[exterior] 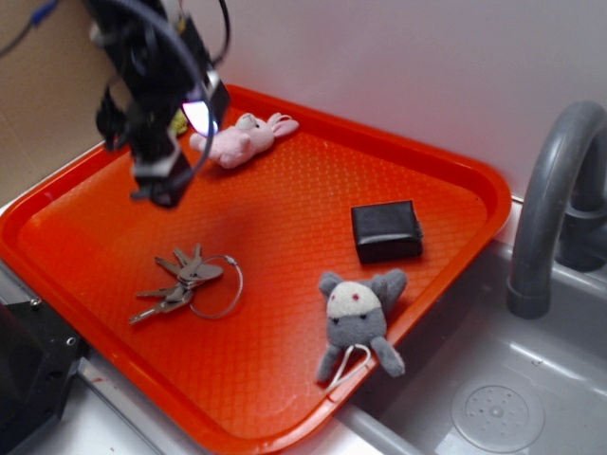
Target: Grab the silver keys.
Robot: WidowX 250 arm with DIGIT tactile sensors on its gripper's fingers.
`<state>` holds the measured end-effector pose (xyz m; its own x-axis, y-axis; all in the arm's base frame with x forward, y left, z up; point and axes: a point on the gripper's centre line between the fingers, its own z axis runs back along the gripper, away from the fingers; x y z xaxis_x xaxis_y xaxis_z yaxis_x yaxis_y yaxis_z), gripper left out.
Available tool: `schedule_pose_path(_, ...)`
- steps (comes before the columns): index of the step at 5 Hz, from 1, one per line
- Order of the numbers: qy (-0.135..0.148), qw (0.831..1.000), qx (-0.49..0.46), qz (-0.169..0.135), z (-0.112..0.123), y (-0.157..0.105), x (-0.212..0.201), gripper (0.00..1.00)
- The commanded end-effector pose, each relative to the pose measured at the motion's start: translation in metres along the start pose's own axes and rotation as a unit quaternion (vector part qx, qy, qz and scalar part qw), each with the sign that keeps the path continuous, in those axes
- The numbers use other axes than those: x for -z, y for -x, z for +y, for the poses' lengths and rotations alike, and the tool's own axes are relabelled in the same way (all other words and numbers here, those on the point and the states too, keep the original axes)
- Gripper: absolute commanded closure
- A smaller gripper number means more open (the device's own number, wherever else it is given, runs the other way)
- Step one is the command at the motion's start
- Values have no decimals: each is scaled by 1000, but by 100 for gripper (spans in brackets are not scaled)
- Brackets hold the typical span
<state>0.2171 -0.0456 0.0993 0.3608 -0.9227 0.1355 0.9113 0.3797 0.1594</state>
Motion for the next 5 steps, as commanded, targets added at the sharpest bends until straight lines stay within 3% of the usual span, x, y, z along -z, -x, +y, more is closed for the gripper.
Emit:
schedule_pose_path(1,58,972,227,-2,-63,-22,12,0)
schedule_pose_path(3,67,968,240,25,-109,-25,24,0)
schedule_pose_path(4,60,972,228,24,-103,-26,20,0)
schedule_pose_path(5,40,979,200,4,-84,-23,-4,0)
